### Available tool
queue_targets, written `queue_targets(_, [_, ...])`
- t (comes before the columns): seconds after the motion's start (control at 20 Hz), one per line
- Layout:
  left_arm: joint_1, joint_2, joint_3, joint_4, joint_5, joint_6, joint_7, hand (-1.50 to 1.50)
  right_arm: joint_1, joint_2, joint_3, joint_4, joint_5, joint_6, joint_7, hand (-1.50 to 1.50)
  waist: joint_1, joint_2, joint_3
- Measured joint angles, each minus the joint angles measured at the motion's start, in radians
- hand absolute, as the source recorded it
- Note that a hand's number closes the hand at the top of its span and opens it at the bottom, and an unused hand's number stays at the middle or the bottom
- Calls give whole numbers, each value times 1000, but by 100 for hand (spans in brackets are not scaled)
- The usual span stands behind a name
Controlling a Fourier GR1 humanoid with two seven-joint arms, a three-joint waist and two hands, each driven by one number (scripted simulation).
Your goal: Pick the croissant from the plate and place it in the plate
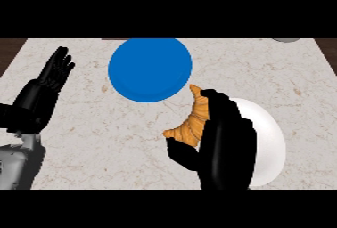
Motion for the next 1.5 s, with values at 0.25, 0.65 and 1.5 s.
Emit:
queue_targets(0.25, [-17,-9,-9,22,-11,-7,-7,0,-202,4,-52,154,-99,-35,3,150,16,4,0])
queue_targets(0.65, [-52,-19,-10,41,-11,-19,-13,0,-444,8,-202,455,-264,-141,-54,150,44,13,0])
queue_targets(1.5, [-84,-49,-40,36,-25,-32,-12,0,-727,13,-380,1190,-477,-468,-212,150,103,35,0])
